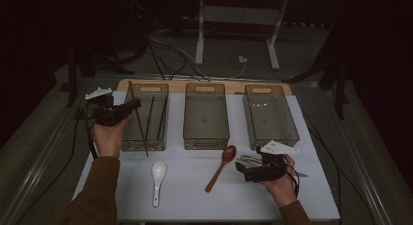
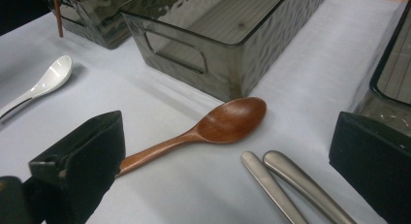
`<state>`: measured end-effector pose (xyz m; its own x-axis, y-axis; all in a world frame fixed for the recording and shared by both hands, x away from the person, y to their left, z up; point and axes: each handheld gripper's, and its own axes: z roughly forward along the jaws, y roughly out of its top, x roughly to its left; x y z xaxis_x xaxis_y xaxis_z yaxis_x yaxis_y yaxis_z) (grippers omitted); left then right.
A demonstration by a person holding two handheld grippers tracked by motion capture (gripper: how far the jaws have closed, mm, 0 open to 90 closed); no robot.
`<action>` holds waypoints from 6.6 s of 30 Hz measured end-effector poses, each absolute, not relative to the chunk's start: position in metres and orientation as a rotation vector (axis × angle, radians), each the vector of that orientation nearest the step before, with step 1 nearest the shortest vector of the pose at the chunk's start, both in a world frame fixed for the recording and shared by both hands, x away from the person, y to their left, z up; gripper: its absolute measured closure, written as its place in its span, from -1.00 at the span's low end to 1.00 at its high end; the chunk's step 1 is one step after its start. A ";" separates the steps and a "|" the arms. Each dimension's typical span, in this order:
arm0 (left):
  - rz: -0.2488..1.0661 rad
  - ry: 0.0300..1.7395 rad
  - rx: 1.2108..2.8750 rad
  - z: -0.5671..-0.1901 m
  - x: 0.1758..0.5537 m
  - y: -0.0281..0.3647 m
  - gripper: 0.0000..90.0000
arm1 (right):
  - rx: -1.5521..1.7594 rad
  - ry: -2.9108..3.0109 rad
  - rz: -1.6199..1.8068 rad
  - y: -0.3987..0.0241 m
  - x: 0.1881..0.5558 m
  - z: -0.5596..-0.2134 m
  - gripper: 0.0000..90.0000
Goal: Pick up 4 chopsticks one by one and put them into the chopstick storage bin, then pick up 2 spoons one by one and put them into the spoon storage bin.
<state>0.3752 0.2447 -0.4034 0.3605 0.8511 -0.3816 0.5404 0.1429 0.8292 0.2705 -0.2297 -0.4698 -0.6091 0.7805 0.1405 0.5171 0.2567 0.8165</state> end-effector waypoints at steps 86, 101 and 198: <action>0.532 1.192 1.627 -0.421 0.333 0.223 -0.99 | 1.171 2.161 1.354 -0.253 0.268 -0.466 -1.00; 0.512 1.202 1.615 -0.440 0.302 0.215 -0.99 | 1.129 2.094 1.403 -0.266 0.268 -0.467 -1.00; 0.466 1.231 2.214 -0.515 0.220 0.178 0.60 | 1.181 2.031 1.406 -0.282 0.261 -0.467 -1.00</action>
